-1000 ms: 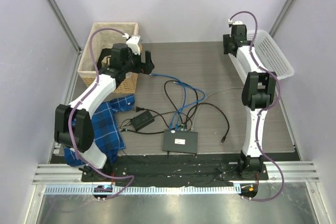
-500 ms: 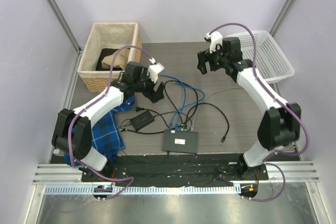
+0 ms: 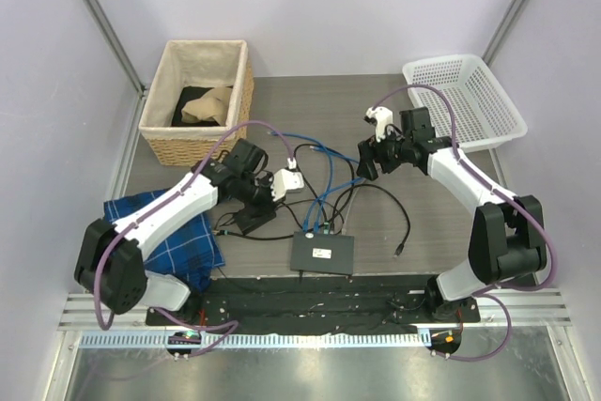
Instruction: Pull the plug from the switch port
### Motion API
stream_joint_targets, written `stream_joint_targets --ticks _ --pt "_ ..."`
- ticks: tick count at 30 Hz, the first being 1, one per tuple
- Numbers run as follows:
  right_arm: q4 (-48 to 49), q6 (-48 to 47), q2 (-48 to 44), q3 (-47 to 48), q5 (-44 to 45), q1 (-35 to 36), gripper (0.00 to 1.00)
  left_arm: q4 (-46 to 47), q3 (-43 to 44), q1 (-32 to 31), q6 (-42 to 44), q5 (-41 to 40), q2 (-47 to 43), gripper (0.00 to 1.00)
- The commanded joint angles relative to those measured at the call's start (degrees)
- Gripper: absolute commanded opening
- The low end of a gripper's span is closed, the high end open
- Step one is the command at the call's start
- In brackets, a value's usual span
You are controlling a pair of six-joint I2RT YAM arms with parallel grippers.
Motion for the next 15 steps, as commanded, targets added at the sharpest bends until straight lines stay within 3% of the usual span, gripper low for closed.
stream_joint_targets --ticks 1,5,12,15 --pt "-3.26 -2.1 -3.57 1.08 -4.11 1.49 0.76 -4.87 -2.81 -2.27 -2.24 1.91 -8.13 0.02" --pt "-16.06 -9.54 -6.55 1.61 -3.32 5.26 0.72 0.95 -10.27 -4.55 -4.52 2.53 -12.19 0.0" --pt "-25.86 -17.04 -18.67 -6.82 1.51 17.92 0.63 15.77 -14.84 -4.74 -25.34 1.65 -12.37 0.0" --pt "-27.53 -17.57 -22.2 -10.6 1.87 23.01 0.58 17.66 -17.05 -3.86 -33.34 1.38 -14.48 0.0"
